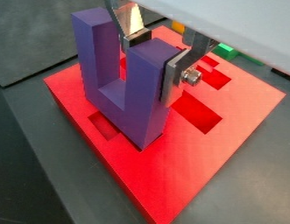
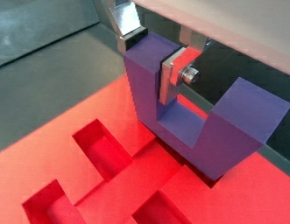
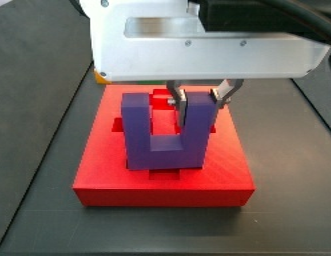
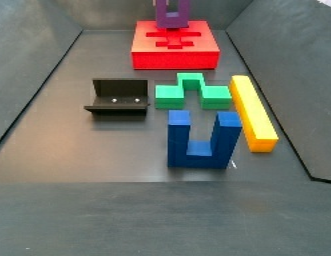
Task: Pick up the purple object. Move up. Move to above the board. Insert the purple object.
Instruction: Insert the purple object.
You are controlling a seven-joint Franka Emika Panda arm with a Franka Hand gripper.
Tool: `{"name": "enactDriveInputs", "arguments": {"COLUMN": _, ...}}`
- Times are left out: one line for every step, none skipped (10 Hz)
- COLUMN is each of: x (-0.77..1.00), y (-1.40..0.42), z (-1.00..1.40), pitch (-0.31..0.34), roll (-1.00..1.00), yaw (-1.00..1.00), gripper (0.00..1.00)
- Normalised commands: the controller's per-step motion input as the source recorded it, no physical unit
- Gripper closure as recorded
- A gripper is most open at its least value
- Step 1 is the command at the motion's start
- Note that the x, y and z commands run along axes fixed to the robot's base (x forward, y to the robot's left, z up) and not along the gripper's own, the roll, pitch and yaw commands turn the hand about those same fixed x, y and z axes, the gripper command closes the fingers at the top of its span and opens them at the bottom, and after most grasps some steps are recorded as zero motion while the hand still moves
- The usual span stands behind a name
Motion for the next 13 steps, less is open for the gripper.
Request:
{"name": "enactDriveInputs", "arguments": {"x": -0.06, "y": 0.00, "z": -0.17, "pitch": -0.054, "roll": 0.11, "yaw": 0.00, "gripper": 1.00}}
{"name": "enactDriveInputs", "arguments": {"x": -0.07, "y": -0.23, "z": -0.25, "pitch": 0.000, "roll": 0.25, "yaw": -0.22, "gripper": 1.00}}
{"name": "enactDriveInputs", "arguments": {"x": 0.00, "y": -0.24, "z": -0.26, "pitch": 0.004, "roll": 0.28, "yaw": -0.33, "gripper": 1.00}}
{"name": "enactDriveInputs", "arguments": {"x": 0.00, "y": -0.19, "z": -0.23, "pitch": 0.039, "roll": 0.28, "yaw": -0.31, "gripper": 1.00}}
{"name": "enactDriveInputs", "arguments": {"x": 0.00, "y": -0.21, "z": -0.19, "pitch": 0.096, "roll": 0.33, "yaw": -0.36, "gripper": 1.00}}
{"name": "enactDriveInputs", "arguments": {"x": 0.18, "y": -0.18, "z": -0.18, "pitch": 0.124, "roll": 0.33, "yaw": -0.37, "gripper": 1.00}}
{"name": "enactDriveInputs", "arguments": {"x": 0.33, "y": -0.13, "z": -0.12, "pitch": 0.107, "roll": 0.26, "yaw": -0.28, "gripper": 1.00}}
{"name": "enactDriveInputs", "arguments": {"x": 0.27, "y": -0.05, "z": -0.09, "pitch": 0.074, "roll": 0.19, "yaw": -0.12, "gripper": 1.00}}
{"name": "enactDriveInputs", "arguments": {"x": 0.20, "y": -0.01, "z": -0.08, "pitch": 0.036, "roll": 0.15, "yaw": 0.00, "gripper": 1.00}}
{"name": "enactDriveInputs", "arguments": {"x": 0.14, "y": 0.00, "z": -0.05, "pitch": 0.000, "roll": 0.06, "yaw": 0.00, "gripper": 1.00}}
{"name": "enactDriveInputs", "arguments": {"x": 0.00, "y": 0.06, "z": -0.07, "pitch": 0.000, "roll": 0.00, "yaw": 0.00, "gripper": 1.00}}
{"name": "enactDriveInputs", "arguments": {"x": 0.00, "y": 0.23, "z": 0.00, "pitch": -0.010, "roll": 0.00, "yaw": 0.00, "gripper": 1.00}}
{"name": "enactDriveInputs", "arguments": {"x": 0.00, "y": 0.32, "z": 0.03, "pitch": -0.036, "roll": -0.08, "yaw": 0.08, "gripper": 1.00}}
